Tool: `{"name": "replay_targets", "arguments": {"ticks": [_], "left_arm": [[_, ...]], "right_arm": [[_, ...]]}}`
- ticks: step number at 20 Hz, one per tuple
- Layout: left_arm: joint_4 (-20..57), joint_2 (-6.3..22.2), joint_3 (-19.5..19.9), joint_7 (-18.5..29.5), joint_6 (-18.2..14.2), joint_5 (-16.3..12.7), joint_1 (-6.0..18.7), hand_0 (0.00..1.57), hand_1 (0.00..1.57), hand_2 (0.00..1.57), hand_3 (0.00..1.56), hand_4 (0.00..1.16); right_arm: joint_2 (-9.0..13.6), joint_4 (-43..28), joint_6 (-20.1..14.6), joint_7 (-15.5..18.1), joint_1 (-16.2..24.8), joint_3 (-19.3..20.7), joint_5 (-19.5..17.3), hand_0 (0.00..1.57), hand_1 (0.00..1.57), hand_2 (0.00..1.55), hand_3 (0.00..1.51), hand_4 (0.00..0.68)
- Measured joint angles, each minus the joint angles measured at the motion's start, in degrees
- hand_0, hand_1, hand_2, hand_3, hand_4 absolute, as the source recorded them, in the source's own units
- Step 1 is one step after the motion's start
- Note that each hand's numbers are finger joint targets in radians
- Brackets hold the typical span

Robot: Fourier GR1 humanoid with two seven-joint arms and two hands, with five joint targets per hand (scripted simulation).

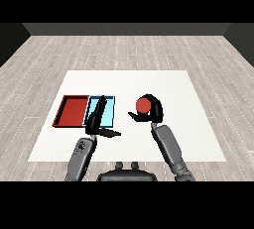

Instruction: Pick the red can and put it in the red box

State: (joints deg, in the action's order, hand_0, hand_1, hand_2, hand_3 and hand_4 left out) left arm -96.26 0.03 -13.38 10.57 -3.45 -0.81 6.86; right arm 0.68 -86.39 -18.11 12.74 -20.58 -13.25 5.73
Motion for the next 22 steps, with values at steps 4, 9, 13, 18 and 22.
{"name": "replay_targets", "arguments": {"ticks": [4,9,13,18,22], "left_arm": [[1.4,0.0,-4.3,-0.2,-3.6,0.6,-0.2,0.00,0.00,0.00,0.00,0.00],[7.2,0.0,-7.3,-0.3,-7.1,-1.0,3.6,0.00,0.00,0.00,0.00,0.00],[11.5,0.1,-7.7,2.1,-7.4,-2.1,4.1,0.00,0.00,0.00,0.00,0.00],[14.8,0.1,-9.3,3.6,-8.7,-3.9,4.7,0.00,0.00,0.00,0.00,0.00],[17.5,0.0,-11.4,4.0,-11.1,-6.2,7.4,0.00,0.00,0.00,0.00,0.00]], "right_arm": [[-0.4,-0.5,-3.2,1.7,0.1,-3.8,0.3,1.44,1.44,1.43,1.39,0.618],[-0.6,-0.5,-3.0,1.6,-1.5,-3.8,0.4,1.44,1.44,1.44,1.40,0.634],[-0.5,-1.1,-2.6,2.4,-1.2,-4.6,0.7,1.46,1.46,1.44,1.39,0.659],[-0.6,-0.8,-2.6,3.7,-1.0,-5.7,1.2,1.46,1.46,1.43,1.39,0.652],[-0.6,0.3,-3.3,4.8,-1.6,-6.7,1.5,1.47,1.47,1.43,1.39,0.664]]}}
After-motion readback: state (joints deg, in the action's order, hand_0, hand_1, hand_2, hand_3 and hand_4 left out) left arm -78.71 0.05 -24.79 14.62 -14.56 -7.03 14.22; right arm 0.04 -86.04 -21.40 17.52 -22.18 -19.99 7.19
